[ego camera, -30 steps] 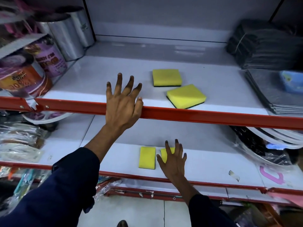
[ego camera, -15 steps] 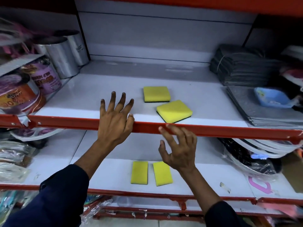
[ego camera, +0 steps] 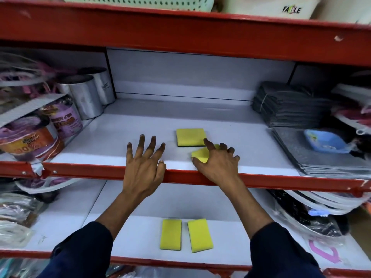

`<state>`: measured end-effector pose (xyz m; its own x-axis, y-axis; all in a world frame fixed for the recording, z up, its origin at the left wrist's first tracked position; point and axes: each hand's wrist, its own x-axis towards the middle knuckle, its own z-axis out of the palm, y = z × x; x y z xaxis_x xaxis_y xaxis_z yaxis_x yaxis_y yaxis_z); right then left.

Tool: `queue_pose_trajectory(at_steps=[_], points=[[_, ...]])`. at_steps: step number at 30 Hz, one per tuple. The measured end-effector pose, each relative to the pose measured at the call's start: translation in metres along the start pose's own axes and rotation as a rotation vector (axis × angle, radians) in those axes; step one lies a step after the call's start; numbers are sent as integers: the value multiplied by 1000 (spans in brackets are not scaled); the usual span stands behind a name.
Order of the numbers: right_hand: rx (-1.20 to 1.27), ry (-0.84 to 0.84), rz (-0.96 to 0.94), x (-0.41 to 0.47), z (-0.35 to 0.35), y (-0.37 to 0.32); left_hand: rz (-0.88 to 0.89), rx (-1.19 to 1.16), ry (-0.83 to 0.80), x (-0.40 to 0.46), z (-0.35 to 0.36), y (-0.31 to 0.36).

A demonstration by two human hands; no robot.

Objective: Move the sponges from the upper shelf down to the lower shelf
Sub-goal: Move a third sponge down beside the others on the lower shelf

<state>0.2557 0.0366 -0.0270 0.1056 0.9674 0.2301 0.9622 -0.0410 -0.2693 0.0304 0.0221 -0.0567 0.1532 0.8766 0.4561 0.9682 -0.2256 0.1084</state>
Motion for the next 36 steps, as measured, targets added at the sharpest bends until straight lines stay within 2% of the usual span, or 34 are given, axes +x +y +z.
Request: queue_pose_trajectory(at_steps=[2,5,9,14,17,19,22,27,32,36], points=[[-11,50,-44,-1,-5,1,0,29,-11,0,-2,2],[52,212,-142,-6,-17,8,10,83,-22,0,-6,9],[88,398,-411,-18,-30,27,65,75,5,-2,-6,33],[75,444,-843,-40,-23,73,113,57,18,-5,3,54],[88,419,-1013,-56,-5,102,117,55,40,-6,6,53],[93,378,-1064,-68,13,120,113,57,42,-7,7,53],[77,214,-1047,-81,41,145,98,34,51,-8,8,54],[58,-114,-929,-92,88,172,83,-11,56,-10,7,57],[-84,-403,-757,-99,136,192,63,-17,31,-11,5,58],[-168,-570,-668,-104,167,202,54,-20,13,-12,4,59]])
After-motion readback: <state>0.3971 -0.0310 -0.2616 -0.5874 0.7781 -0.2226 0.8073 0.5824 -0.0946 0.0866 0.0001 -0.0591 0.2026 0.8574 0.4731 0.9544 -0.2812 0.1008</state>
